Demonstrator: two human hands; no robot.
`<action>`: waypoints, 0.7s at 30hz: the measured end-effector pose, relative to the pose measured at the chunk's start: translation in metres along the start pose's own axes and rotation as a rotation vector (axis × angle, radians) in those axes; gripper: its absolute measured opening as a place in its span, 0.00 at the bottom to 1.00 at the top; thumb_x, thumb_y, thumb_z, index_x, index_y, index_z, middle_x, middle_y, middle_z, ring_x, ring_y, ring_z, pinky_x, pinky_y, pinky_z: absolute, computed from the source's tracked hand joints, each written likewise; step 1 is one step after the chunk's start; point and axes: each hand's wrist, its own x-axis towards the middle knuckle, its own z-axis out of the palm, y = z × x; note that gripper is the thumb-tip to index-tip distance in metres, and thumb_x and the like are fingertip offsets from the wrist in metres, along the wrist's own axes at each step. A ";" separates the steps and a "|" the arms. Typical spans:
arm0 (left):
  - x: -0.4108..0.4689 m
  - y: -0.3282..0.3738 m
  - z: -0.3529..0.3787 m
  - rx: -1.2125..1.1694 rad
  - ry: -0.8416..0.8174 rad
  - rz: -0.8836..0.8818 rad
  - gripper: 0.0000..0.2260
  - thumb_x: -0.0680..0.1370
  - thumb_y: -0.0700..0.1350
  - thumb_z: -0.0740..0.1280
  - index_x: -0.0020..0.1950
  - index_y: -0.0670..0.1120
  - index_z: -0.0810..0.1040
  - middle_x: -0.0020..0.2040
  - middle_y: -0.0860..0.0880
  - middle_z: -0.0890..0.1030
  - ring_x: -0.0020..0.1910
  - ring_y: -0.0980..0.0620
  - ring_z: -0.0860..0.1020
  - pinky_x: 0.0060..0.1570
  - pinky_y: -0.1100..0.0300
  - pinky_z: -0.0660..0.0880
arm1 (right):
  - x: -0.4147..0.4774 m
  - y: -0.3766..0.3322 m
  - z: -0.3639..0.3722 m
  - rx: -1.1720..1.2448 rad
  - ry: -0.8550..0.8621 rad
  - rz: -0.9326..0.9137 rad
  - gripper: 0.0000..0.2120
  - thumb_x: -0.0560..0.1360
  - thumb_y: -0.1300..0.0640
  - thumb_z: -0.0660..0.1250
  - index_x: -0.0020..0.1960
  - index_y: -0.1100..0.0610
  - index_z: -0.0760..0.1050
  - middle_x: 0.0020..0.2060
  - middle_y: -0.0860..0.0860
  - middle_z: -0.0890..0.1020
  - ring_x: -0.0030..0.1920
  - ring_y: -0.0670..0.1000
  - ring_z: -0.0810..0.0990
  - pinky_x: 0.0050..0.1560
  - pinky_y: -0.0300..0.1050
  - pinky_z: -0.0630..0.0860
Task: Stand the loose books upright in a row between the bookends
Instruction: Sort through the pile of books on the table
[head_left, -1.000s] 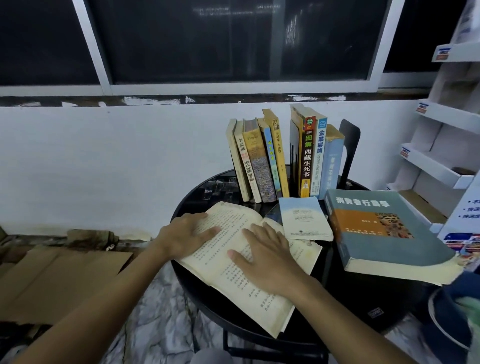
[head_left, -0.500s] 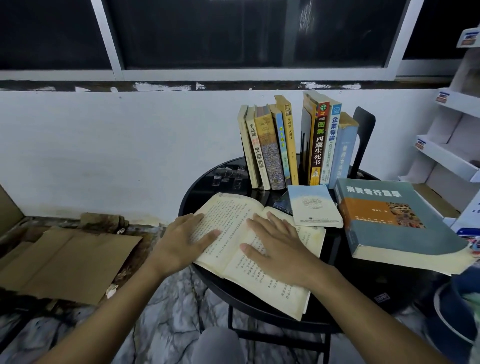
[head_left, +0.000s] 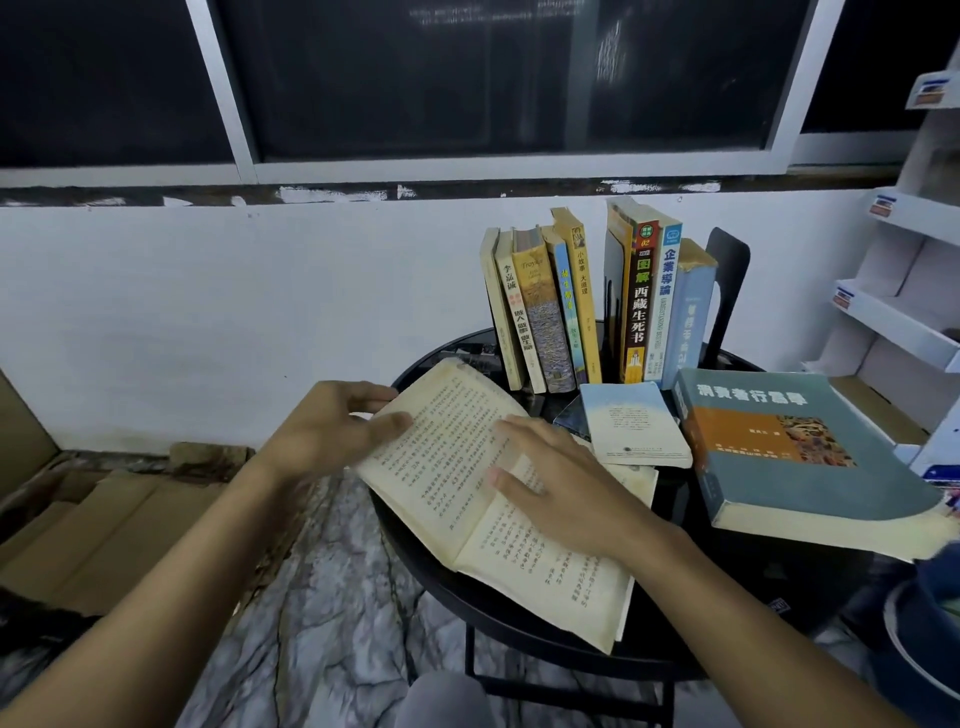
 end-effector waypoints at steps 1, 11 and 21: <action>-0.001 0.006 0.000 -0.029 -0.002 0.016 0.12 0.76 0.49 0.75 0.59 0.49 0.83 0.52 0.56 0.86 0.50 0.57 0.84 0.46 0.59 0.80 | 0.003 -0.003 -0.003 0.048 0.013 -0.006 0.31 0.81 0.36 0.55 0.80 0.46 0.55 0.76 0.37 0.58 0.76 0.40 0.56 0.76 0.47 0.59; -0.018 0.057 0.020 -0.256 -0.212 0.097 0.10 0.82 0.49 0.66 0.60 0.52 0.85 0.53 0.49 0.87 0.54 0.51 0.85 0.45 0.61 0.78 | 0.001 -0.017 -0.034 0.224 0.123 -0.064 0.29 0.82 0.38 0.55 0.80 0.44 0.56 0.75 0.35 0.61 0.74 0.36 0.59 0.75 0.45 0.62; -0.030 0.058 0.079 -0.202 -0.410 0.306 0.14 0.84 0.43 0.65 0.65 0.57 0.82 0.60 0.58 0.85 0.61 0.57 0.82 0.64 0.55 0.76 | -0.052 0.001 -0.048 0.324 0.155 -0.009 0.28 0.82 0.41 0.56 0.80 0.44 0.56 0.73 0.35 0.64 0.67 0.30 0.67 0.60 0.25 0.69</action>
